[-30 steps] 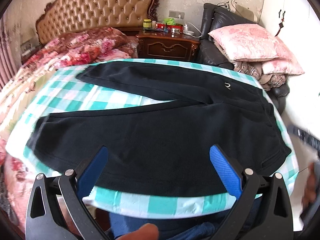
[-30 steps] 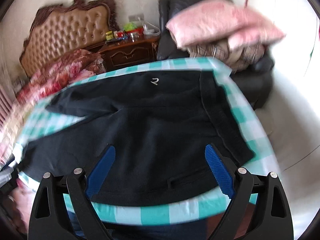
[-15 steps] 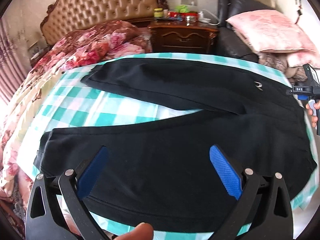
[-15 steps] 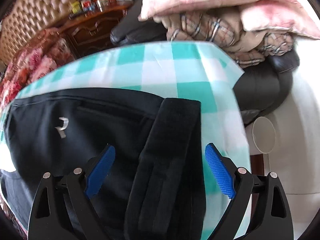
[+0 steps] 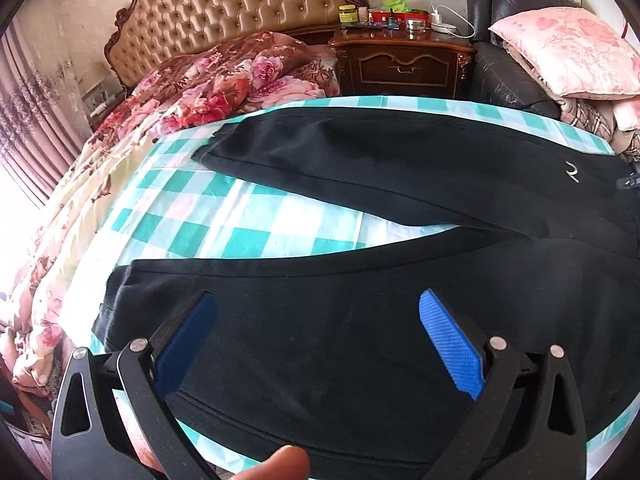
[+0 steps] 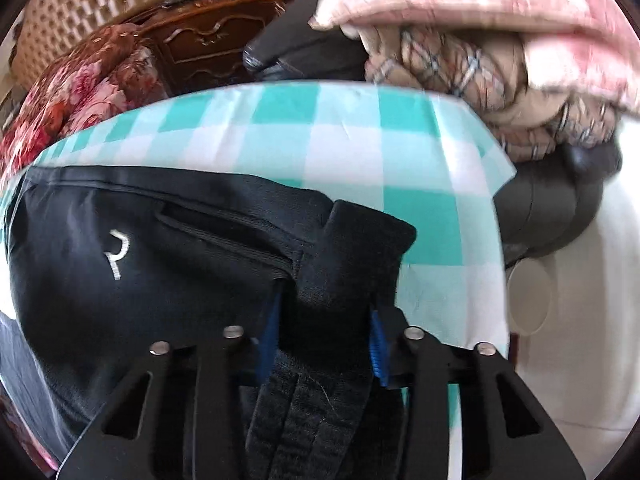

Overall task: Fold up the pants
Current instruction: 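Grasp the ribbed ankle cuff of the black pants with the right tool, then grasp the other ribbed ankle cuff with the left tool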

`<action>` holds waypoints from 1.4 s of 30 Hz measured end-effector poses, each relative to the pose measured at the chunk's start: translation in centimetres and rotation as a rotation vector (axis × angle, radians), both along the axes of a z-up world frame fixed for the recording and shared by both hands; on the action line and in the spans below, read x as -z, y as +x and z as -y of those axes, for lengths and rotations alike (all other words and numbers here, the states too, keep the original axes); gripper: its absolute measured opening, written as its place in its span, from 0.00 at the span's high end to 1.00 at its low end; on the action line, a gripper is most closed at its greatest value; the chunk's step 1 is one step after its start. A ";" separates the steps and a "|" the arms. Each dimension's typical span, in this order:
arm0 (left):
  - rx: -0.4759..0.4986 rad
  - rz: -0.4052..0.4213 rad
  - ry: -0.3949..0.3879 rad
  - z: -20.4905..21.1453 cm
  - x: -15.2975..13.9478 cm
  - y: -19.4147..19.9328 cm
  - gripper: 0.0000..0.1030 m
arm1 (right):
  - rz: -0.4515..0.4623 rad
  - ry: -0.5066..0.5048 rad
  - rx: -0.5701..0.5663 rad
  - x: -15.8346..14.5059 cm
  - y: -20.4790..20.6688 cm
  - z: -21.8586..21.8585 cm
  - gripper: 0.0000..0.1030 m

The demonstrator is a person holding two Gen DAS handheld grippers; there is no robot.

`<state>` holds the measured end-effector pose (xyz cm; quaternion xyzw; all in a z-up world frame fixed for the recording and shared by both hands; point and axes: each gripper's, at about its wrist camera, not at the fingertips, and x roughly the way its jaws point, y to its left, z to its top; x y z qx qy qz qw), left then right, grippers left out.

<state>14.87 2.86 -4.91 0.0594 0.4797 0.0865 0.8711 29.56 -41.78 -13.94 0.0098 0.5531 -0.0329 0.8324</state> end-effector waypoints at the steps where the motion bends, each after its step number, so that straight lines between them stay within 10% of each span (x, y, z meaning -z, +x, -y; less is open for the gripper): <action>1: -0.001 0.005 0.017 0.0 0.0 -0.1 0.02 | 0.036 -0.009 -0.013 -1.4 -0.8 -0.8 0.69; 11: 0.003 0.018 0.064 -0.5 0.9 1.4 0.02 | 0.323 0.037 -0.209 -11.6 -14.0 -9.0 0.71; 15: -0.065 -0.026 -0.270 -7.6 2.2 7.4 0.02 | 0.344 0.127 -0.236 -12.4 -18.9 -9.7 0.71; 20: -0.211 -0.025 -0.510 -18.4 3.6 19.0 0.16 | 0.370 0.144 -0.291 -12.8 -22.7 -10.7 0.71; 24: -0.303 -0.166 -0.844 -23.6 6.4 29.4 0.24 | 0.365 0.134 -0.363 -12.2 -24.2 -11.5 0.71; 32: -0.412 -0.454 -0.739 -21.6 10.7 41.2 0.28 | 0.364 0.109 -0.457 -11.5 -26.8 -12.1 0.71; 39: -0.432 -0.520 -0.631 -19.3 10.9 43.7 0.41 | 0.343 0.112 -0.514 -10.7 -28.1 -12.2 0.71; 42: -0.448 -0.484 -0.769 -20.1 9.7 42.8 0.40 | 0.347 0.108 -0.522 -10.6 -28.8 -12.0 0.71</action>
